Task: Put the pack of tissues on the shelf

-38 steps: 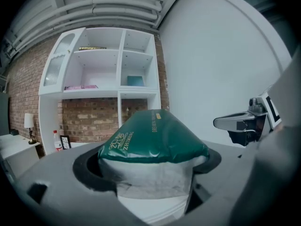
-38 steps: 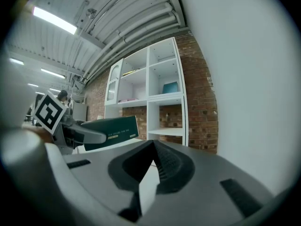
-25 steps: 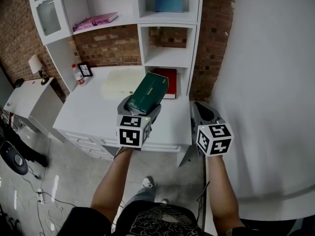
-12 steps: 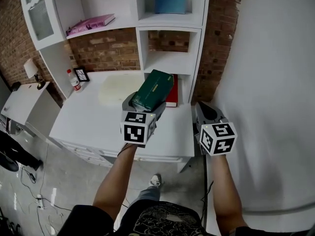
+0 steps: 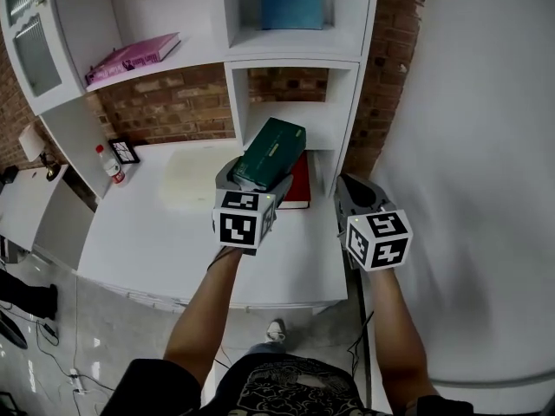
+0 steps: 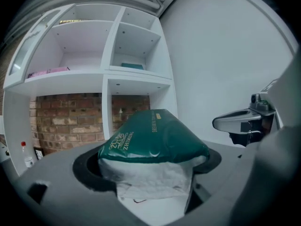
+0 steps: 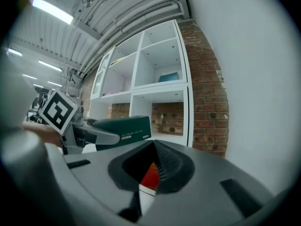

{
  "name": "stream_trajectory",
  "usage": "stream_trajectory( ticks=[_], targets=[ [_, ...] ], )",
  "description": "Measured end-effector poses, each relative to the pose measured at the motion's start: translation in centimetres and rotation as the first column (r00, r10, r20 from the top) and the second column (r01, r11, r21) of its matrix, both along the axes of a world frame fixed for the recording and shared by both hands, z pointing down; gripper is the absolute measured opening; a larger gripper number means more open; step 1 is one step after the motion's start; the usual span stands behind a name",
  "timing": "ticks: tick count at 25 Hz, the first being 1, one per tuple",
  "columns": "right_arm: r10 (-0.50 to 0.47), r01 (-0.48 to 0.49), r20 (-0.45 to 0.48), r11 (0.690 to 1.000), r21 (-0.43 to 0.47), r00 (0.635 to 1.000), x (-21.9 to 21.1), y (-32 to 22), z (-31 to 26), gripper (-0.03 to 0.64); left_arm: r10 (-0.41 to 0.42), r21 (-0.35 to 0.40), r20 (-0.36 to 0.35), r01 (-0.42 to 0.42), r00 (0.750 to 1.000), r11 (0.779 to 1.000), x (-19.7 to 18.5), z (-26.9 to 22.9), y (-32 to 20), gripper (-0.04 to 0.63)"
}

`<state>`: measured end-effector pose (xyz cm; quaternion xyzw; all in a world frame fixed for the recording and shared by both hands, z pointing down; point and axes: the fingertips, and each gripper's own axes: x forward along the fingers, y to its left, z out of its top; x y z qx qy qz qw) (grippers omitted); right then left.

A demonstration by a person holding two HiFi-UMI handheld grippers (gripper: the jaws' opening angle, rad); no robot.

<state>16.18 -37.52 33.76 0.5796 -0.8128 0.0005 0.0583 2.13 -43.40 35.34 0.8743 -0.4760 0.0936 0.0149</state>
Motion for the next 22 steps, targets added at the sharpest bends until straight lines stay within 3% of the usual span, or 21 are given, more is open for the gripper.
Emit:
stream_trajectory(
  ticks=[22],
  targets=[
    [0.126,-0.126,-0.026,0.992,-0.013,0.992,0.8,-9.0,-0.2,0.004,0.153,0.004,0.029,-0.153,0.988,0.988,5.8,-1.1,-14.1,0.465]
  ],
)
